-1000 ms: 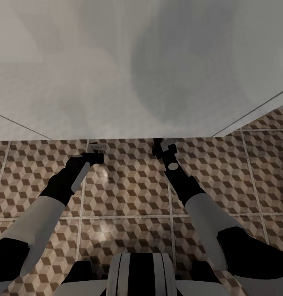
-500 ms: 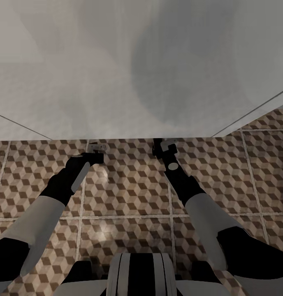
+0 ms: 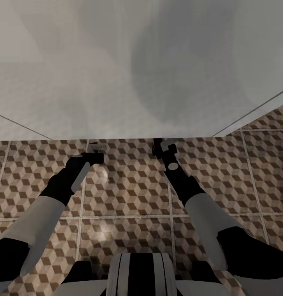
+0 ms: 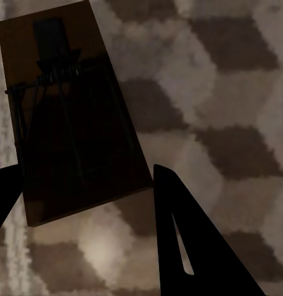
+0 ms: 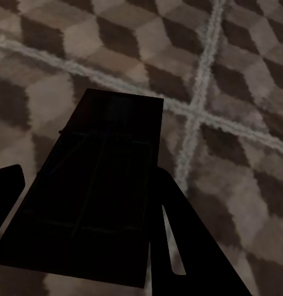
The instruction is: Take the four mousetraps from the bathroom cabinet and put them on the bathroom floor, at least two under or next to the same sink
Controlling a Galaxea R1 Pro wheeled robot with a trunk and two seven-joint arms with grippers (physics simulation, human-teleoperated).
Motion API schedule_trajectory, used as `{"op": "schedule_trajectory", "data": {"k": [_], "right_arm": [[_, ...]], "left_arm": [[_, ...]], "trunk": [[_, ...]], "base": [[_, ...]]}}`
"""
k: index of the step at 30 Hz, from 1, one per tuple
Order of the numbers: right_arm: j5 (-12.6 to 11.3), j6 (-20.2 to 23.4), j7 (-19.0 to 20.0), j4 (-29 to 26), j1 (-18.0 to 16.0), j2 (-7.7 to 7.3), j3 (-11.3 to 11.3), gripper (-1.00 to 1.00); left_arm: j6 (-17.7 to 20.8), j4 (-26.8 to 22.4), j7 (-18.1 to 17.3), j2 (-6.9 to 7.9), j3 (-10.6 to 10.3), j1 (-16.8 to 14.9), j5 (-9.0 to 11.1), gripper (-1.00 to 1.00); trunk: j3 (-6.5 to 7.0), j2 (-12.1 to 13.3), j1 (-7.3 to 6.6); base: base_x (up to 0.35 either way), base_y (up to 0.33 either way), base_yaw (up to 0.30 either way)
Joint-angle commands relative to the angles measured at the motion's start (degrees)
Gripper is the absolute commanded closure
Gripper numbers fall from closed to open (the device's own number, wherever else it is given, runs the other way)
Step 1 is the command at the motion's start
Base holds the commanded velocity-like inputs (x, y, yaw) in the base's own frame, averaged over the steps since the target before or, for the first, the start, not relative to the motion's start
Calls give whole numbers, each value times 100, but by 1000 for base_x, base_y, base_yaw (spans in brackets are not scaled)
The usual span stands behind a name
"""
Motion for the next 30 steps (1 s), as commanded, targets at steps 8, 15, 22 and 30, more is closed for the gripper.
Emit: {"op": "schedule_trajectory", "data": {"k": [8, 15, 22, 30], "right_arm": [[43, -4, -37, 8, -4, 0, 13, -100], [43, -4, -37, 8, -3, 0, 13, -100], [43, -4, -37, 8, -4, 0, 13, -100], [43, -4, -37, 8, -4, 0, 13, -100]], "left_arm": [[24, -17, 52, 8, -27, -3, 36, 100], [24, -22, 52, 8, -28, -4, 39, 100], [24, -27, 52, 8, -28, -3, 40, 100], [24, -28, 50, 8, -28, -5, 38, 100]], "trunk": [[-3, -1, -1], [-3, -1, -1], [-3, -1, -1], [-3, -1, -1]], "base": [[0, 0, 0], [0, 0, 0], [0, 0, 0], [0, 0, 0]]}}
